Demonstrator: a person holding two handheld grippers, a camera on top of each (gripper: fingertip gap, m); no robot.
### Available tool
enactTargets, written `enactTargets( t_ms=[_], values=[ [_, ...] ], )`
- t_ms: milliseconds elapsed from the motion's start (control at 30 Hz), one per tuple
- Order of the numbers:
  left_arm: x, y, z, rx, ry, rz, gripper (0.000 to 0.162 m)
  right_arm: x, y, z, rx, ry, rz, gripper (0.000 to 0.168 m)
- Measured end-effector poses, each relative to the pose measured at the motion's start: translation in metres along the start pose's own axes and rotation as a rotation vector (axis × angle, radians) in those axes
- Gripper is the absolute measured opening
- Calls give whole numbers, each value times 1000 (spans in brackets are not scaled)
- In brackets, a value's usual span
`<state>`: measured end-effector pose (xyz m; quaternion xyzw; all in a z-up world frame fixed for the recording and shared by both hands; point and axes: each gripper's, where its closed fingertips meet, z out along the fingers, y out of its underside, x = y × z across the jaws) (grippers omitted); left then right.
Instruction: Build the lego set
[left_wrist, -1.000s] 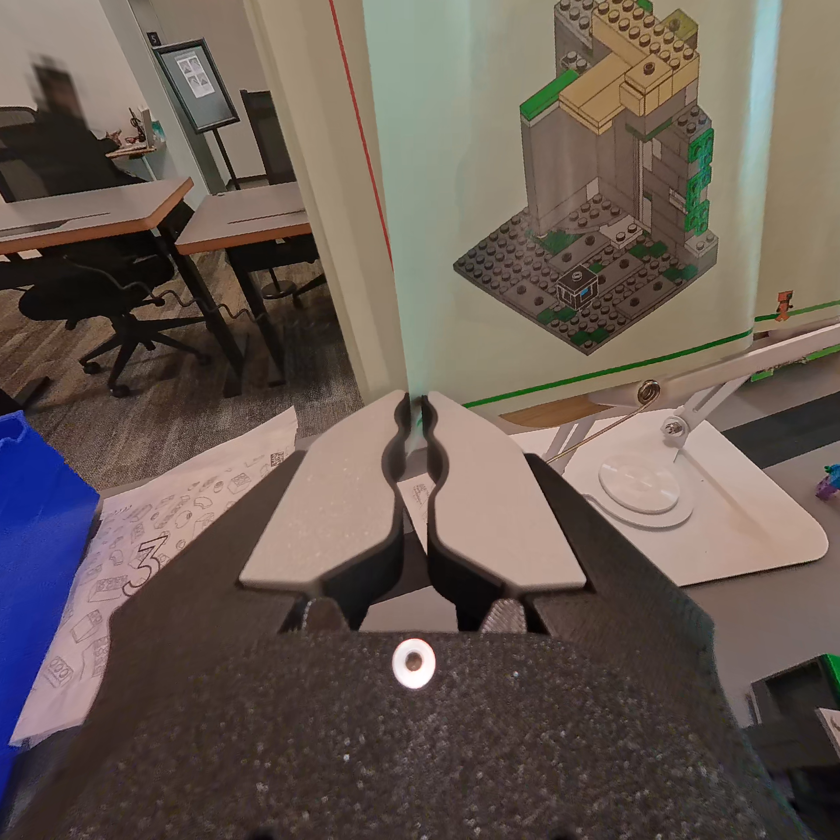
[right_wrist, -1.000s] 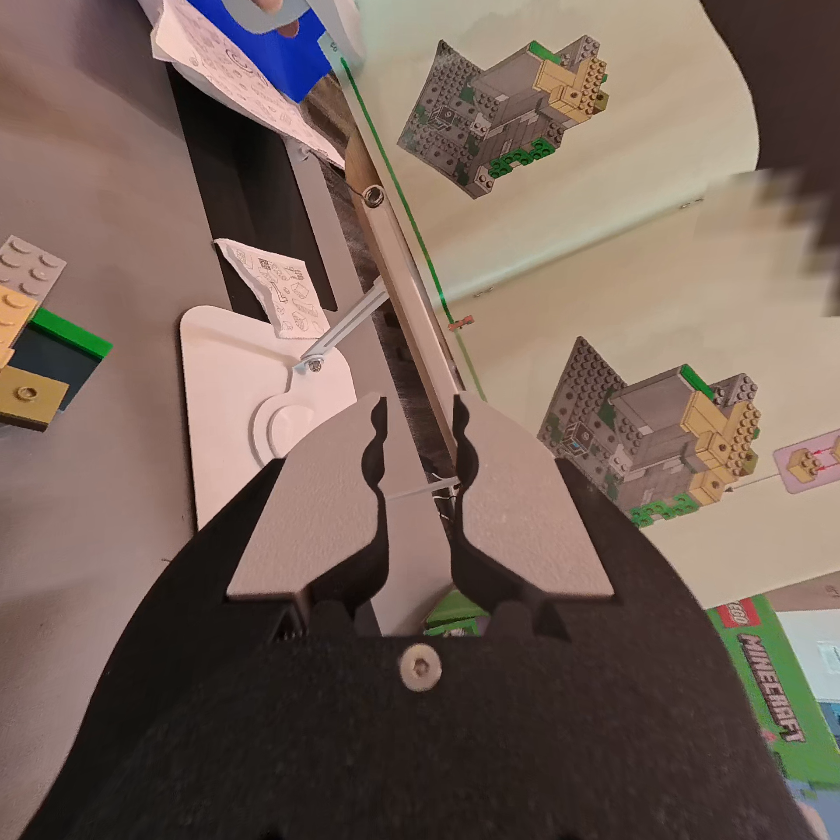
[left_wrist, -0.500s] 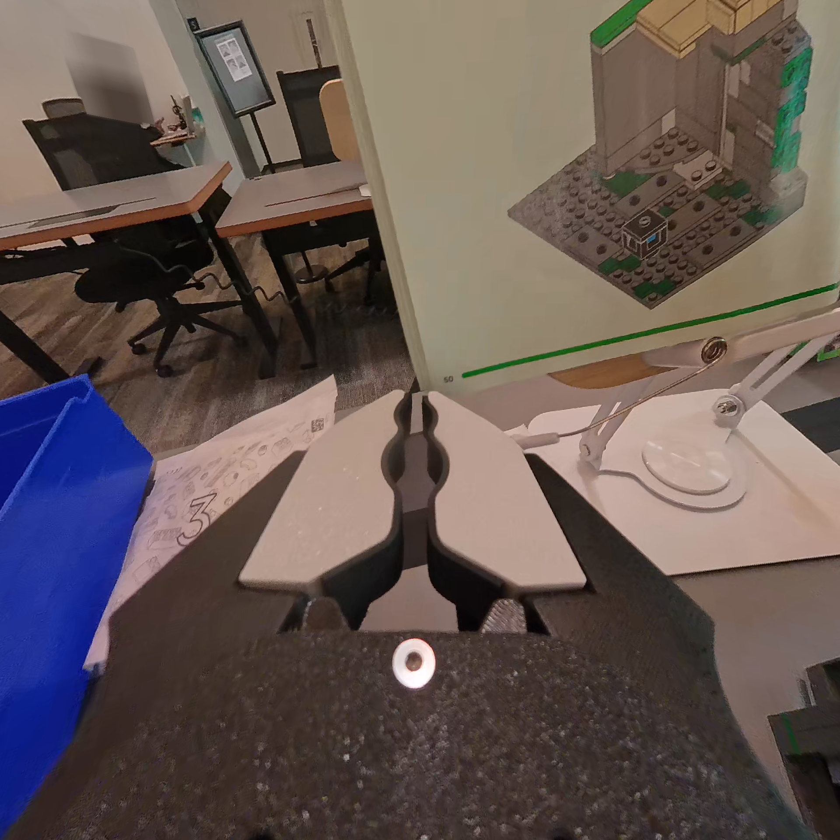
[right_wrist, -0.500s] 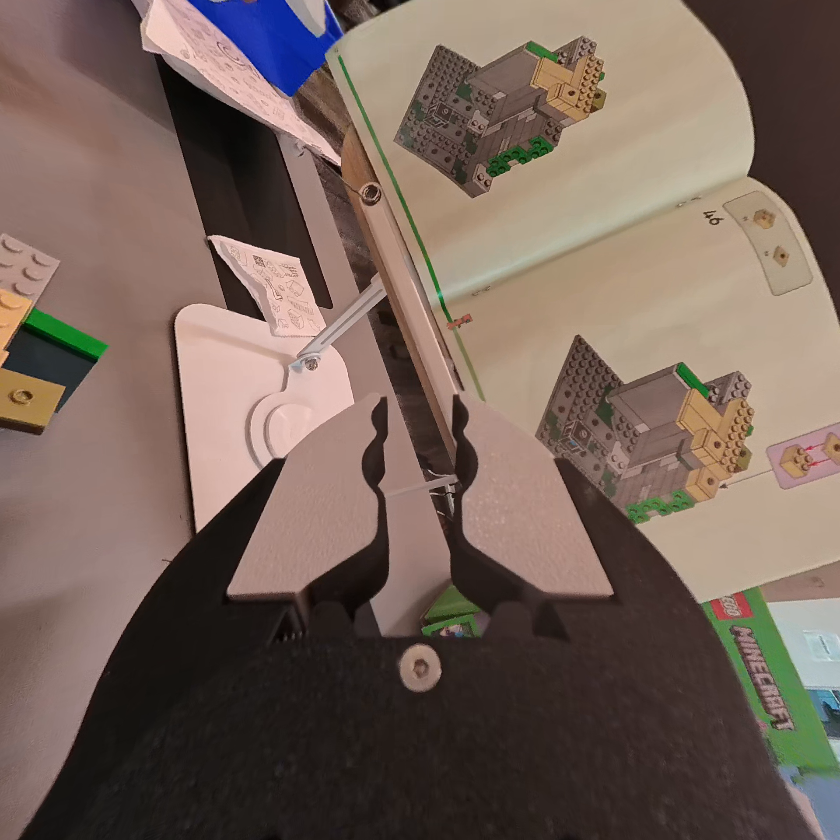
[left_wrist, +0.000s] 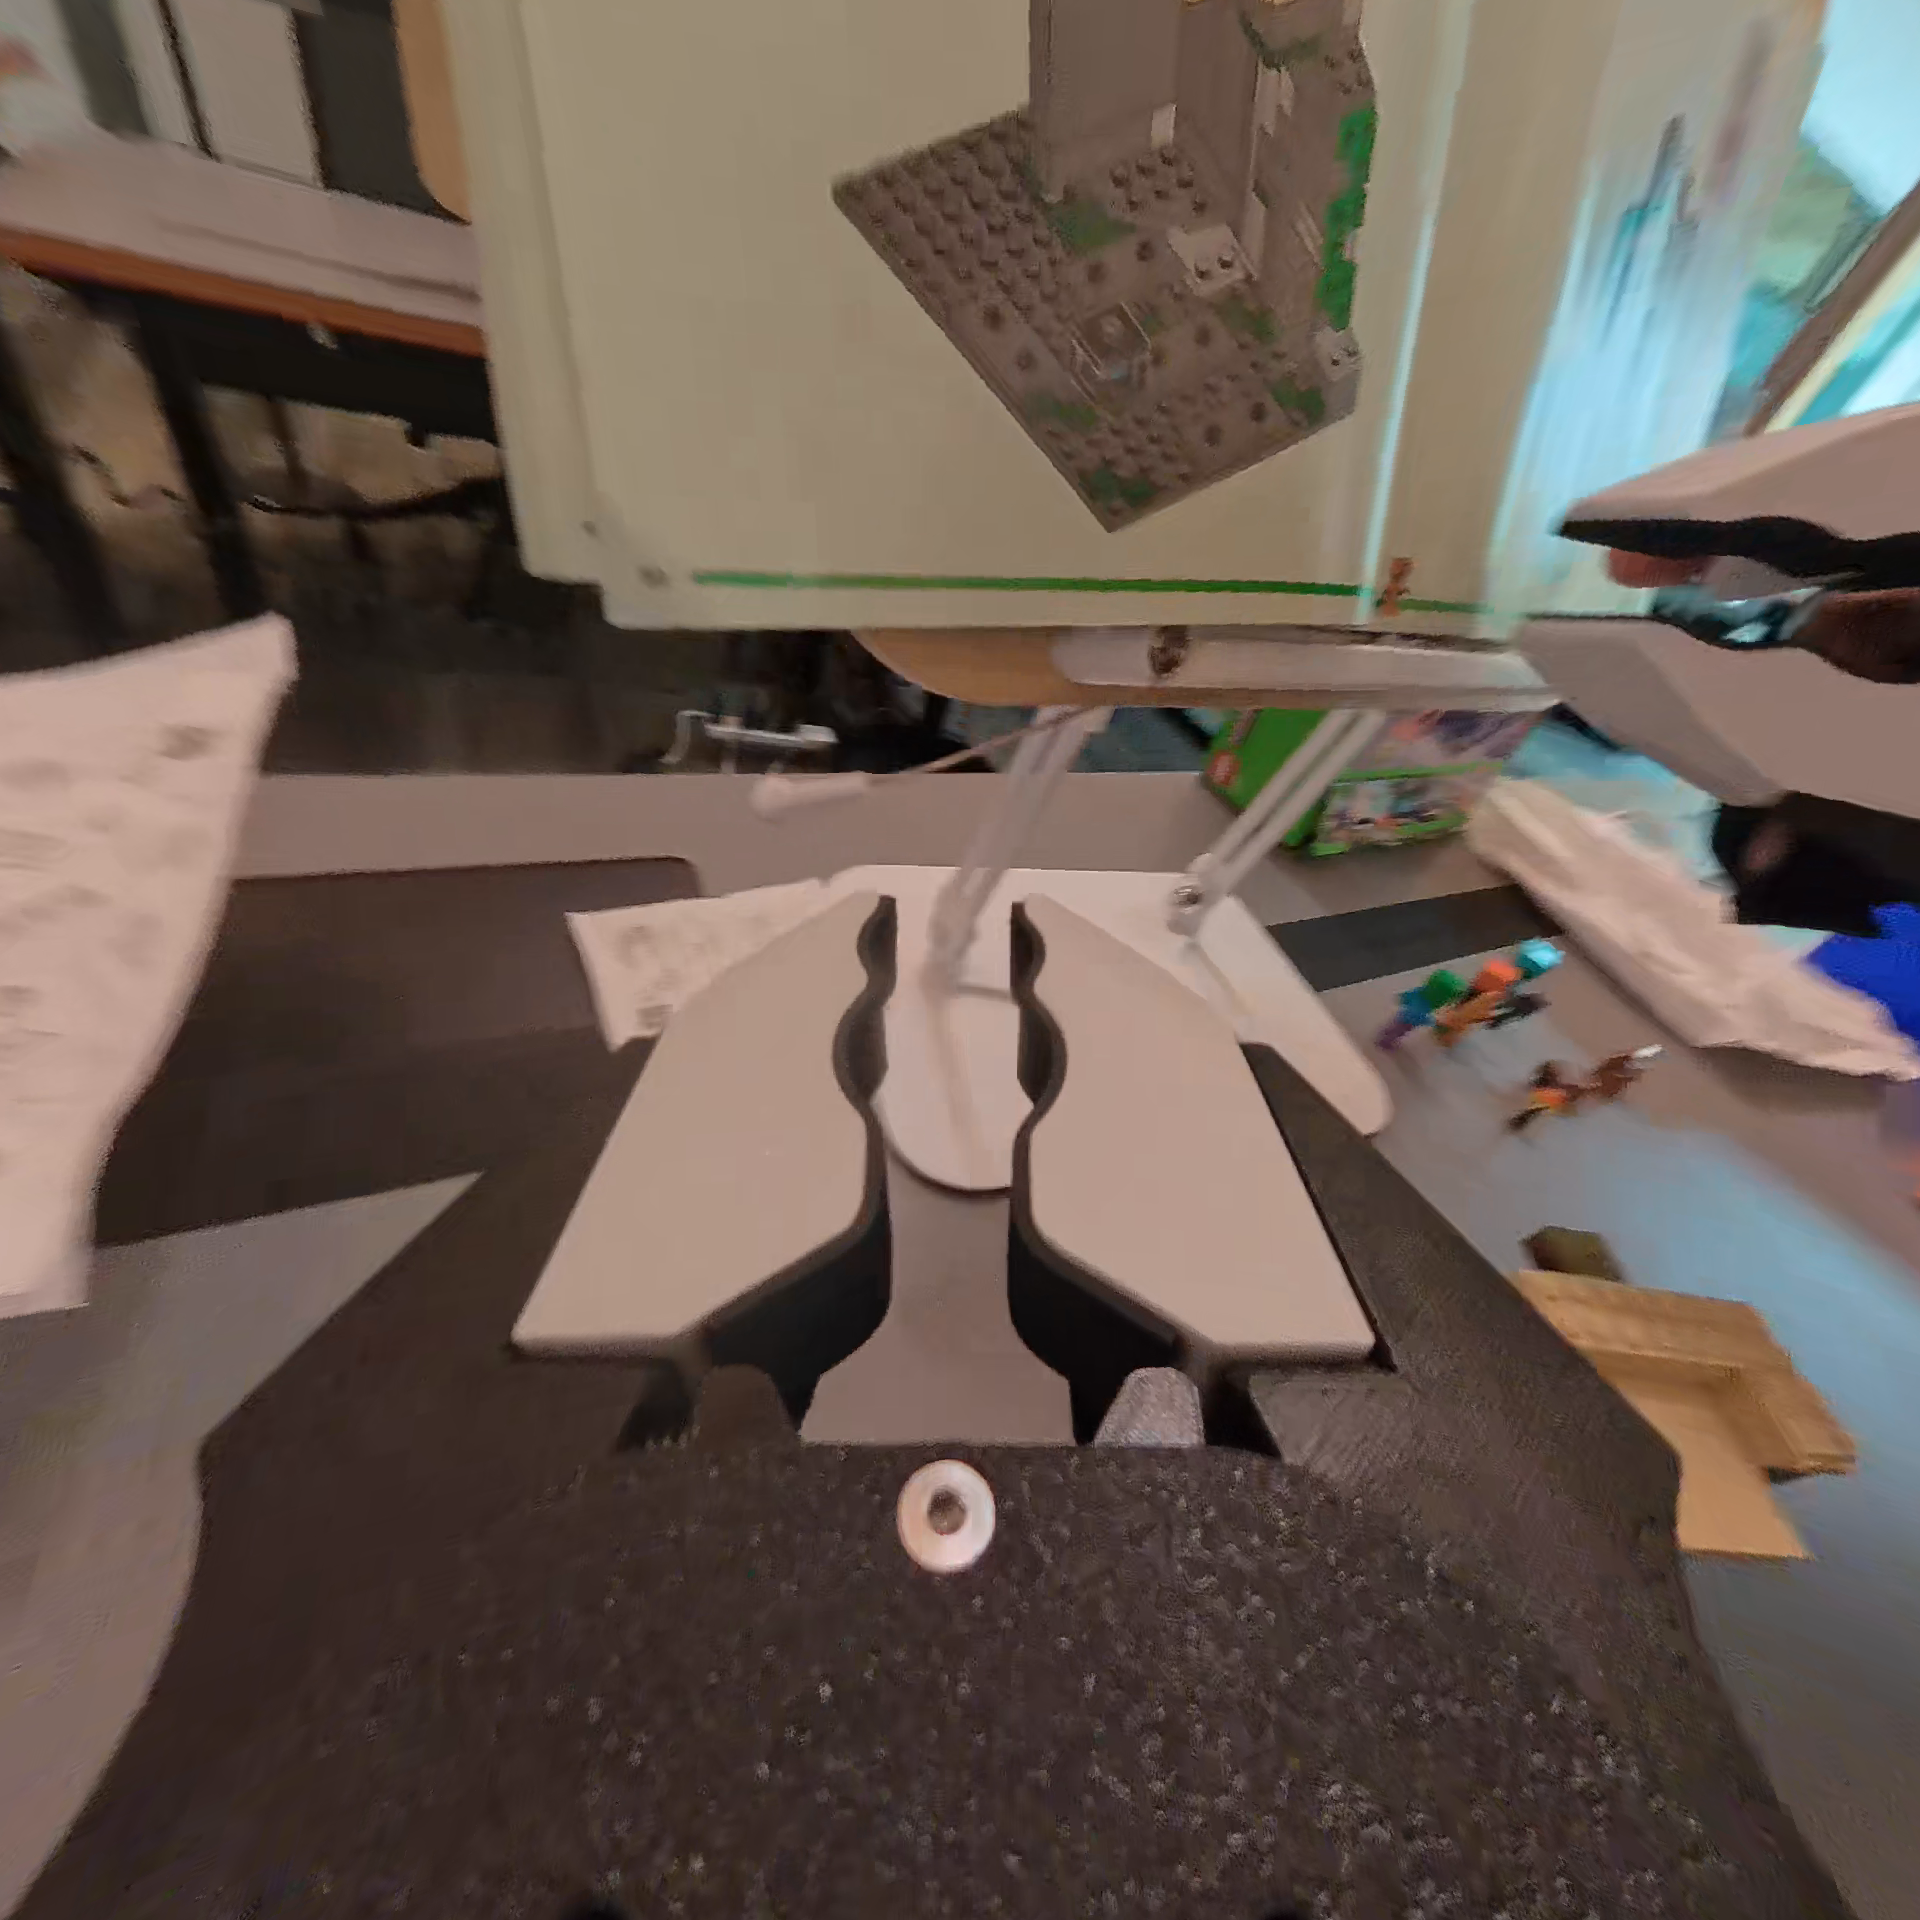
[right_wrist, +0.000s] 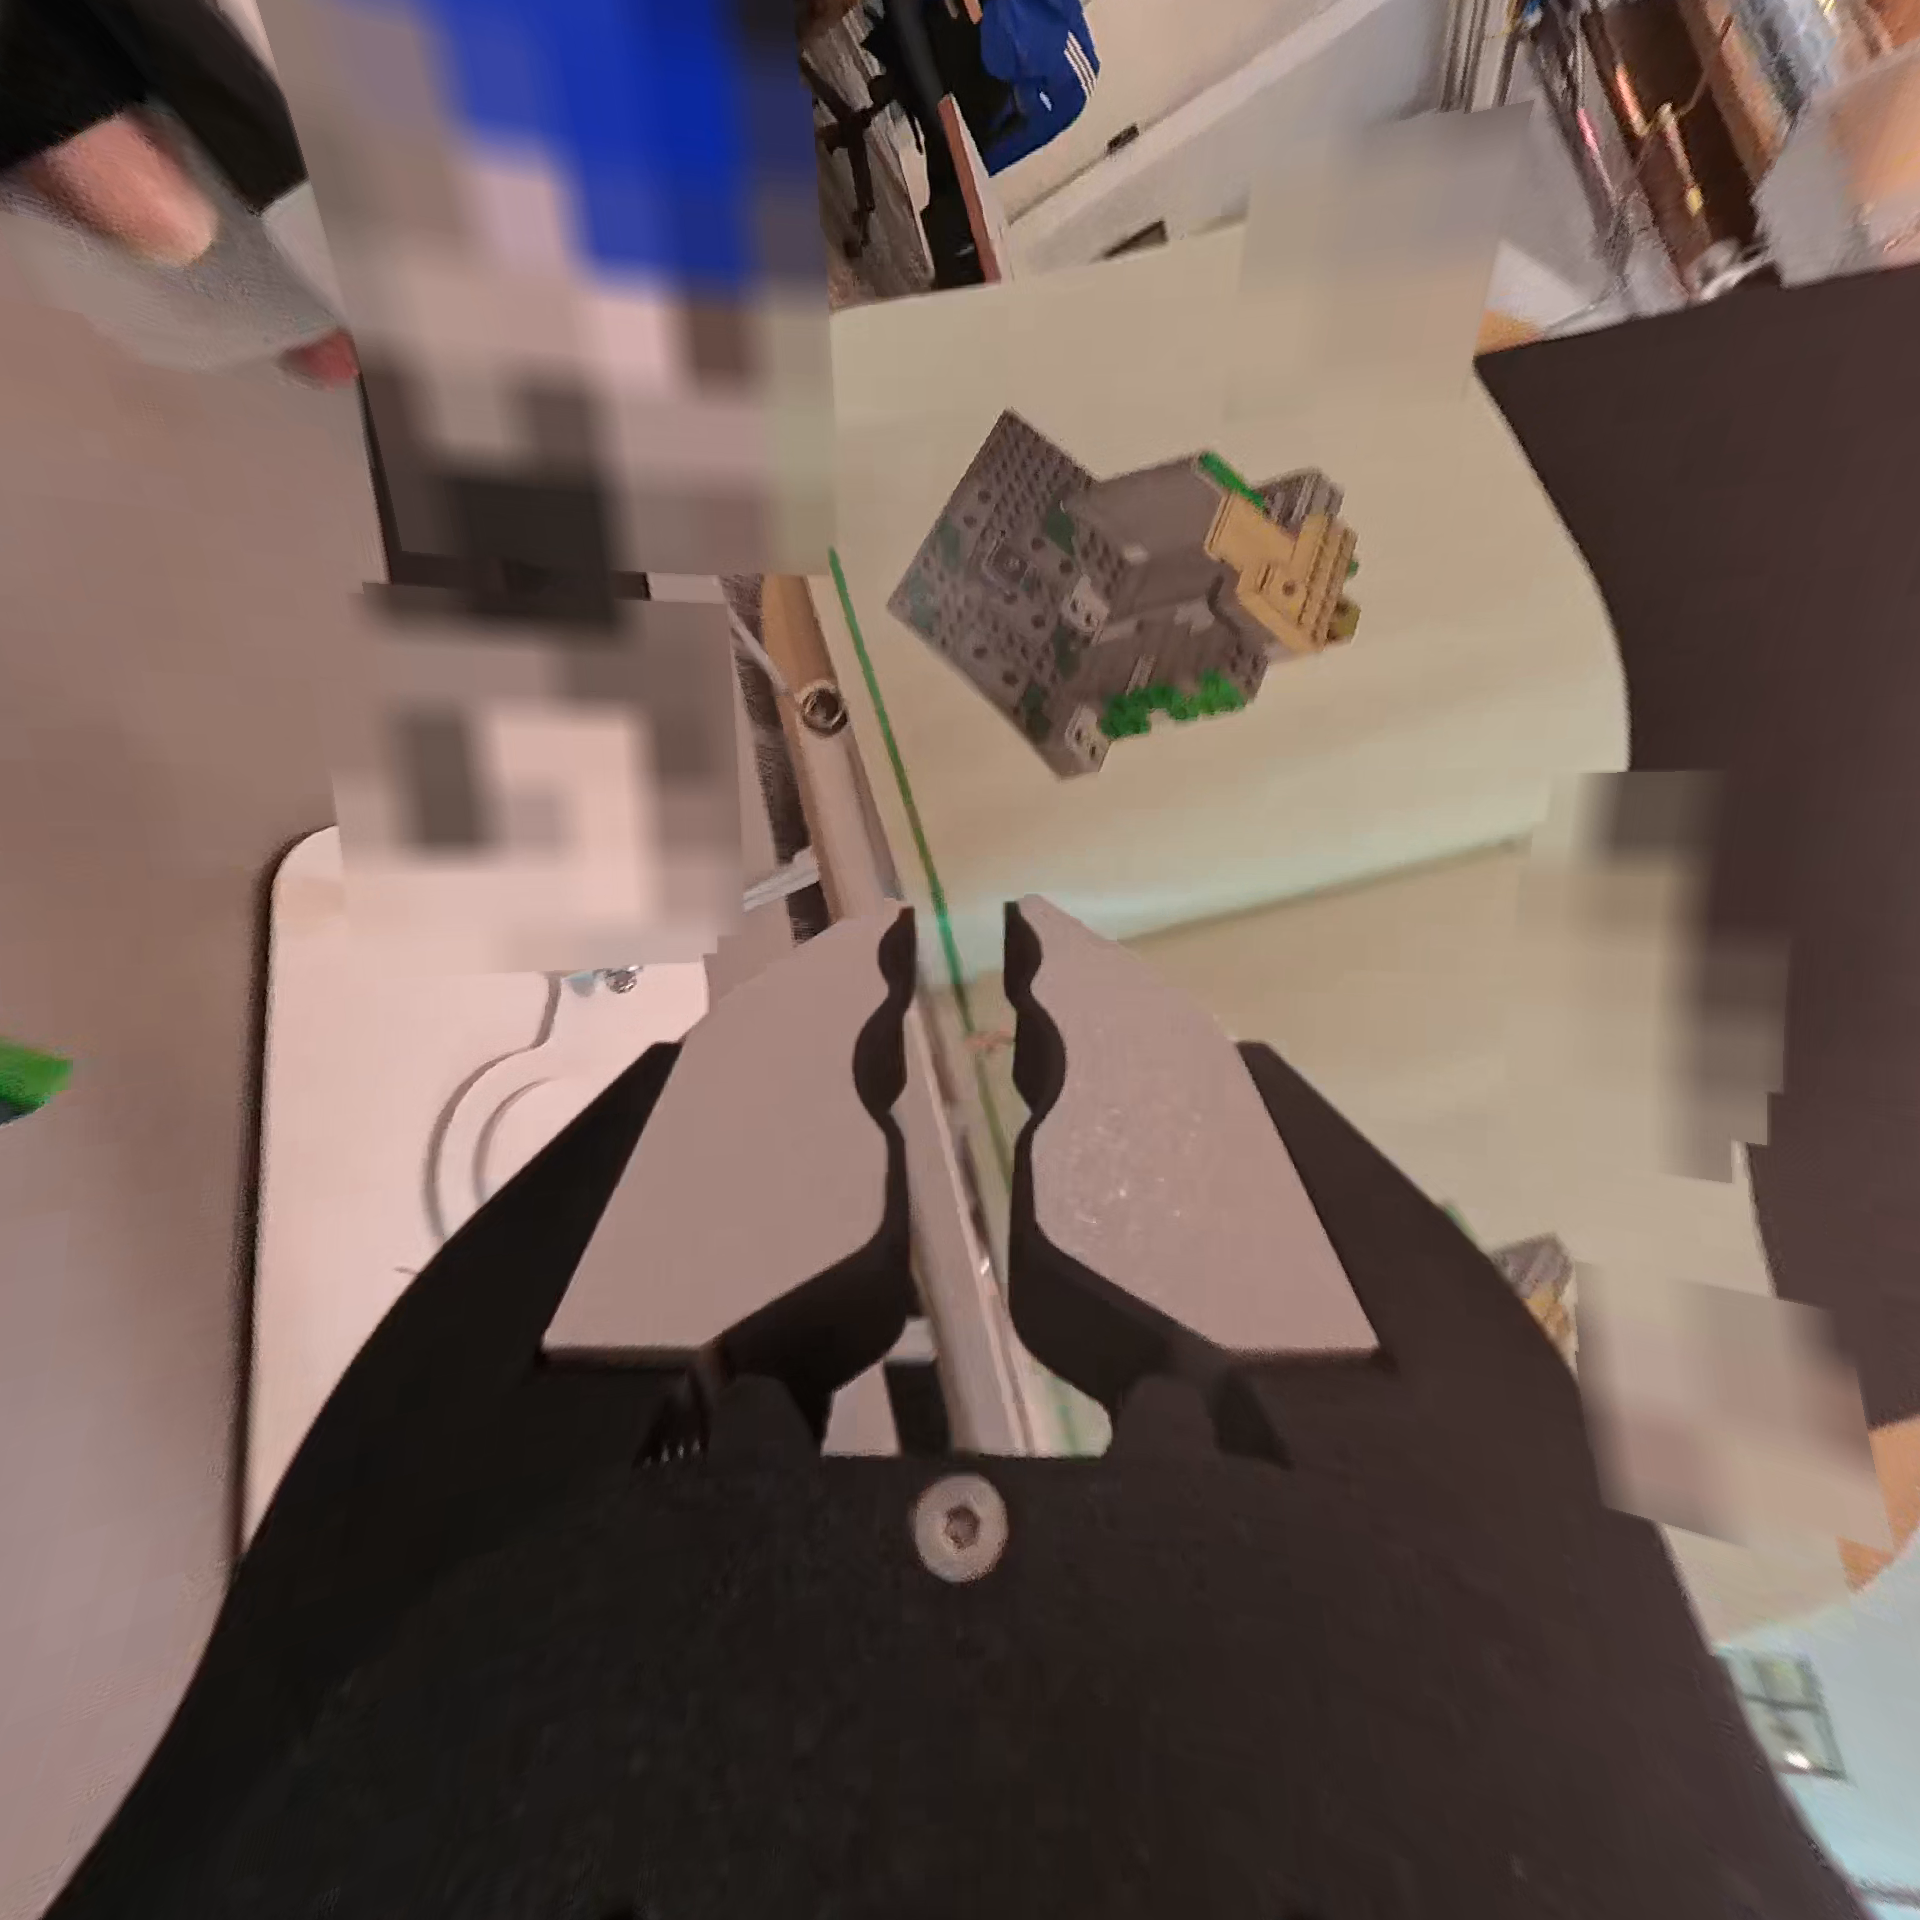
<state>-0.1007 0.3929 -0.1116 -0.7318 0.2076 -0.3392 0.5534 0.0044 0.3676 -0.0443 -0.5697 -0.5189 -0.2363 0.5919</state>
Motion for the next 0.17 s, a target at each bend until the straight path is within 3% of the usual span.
enactTargets(
  t_ms=[167],
  values=[
    [14,11,17,36,125,-292,39,10,8,40,-148,-67,-37,3]
  ],
)
